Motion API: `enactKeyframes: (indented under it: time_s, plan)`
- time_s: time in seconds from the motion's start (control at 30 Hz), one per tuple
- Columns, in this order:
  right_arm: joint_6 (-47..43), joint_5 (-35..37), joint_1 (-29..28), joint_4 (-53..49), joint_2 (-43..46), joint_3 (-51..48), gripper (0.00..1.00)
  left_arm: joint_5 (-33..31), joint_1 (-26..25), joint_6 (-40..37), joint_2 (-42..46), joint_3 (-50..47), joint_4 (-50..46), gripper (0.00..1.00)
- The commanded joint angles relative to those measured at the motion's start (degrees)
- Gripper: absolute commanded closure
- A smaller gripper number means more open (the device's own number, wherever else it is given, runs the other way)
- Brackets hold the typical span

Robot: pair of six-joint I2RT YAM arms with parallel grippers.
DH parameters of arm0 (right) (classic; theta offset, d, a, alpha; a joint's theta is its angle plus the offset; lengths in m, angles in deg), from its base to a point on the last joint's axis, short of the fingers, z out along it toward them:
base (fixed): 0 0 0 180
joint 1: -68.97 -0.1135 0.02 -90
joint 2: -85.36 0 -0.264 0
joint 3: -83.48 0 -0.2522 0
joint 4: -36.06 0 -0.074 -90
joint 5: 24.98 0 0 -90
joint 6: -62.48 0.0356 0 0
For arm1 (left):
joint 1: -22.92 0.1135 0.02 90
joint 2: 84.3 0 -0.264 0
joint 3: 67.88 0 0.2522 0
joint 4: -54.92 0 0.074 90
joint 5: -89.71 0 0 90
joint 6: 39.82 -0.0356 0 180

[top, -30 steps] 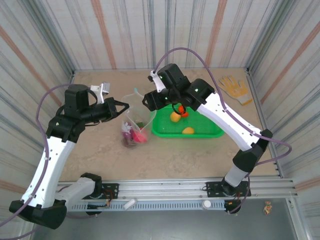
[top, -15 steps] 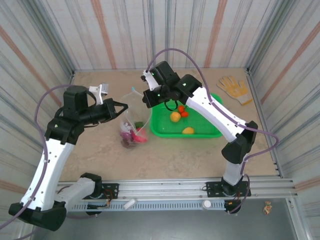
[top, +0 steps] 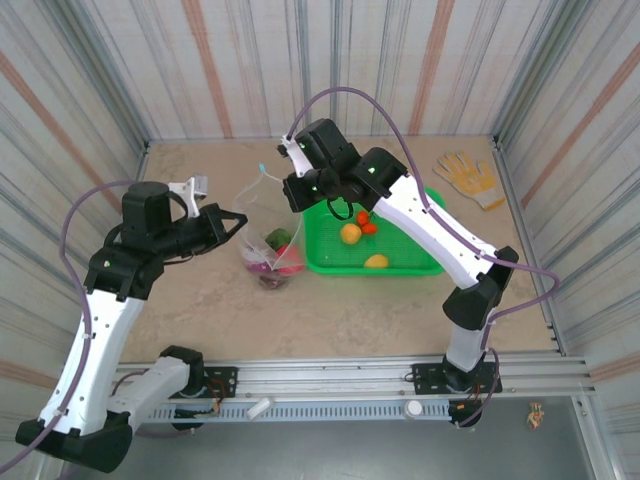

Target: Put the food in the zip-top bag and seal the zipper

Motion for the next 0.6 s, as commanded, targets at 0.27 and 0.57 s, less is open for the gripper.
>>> enactKeyframes:
  time_s: [0.27, 0.57]
  plan:
    - [-0.8, 3.3, 1.1, 0.6, -0.3, 0.1, 0.78, -0.4, 0.2, 1.7, -4.2, 1.9, 1.6, 1.00]
    - [0.0, 4.5, 1.6, 1.4, 3.8, -1.1, 0.52, -0.6, 0.2, 1.7, -5.2, 2.6, 3.1, 1.00]
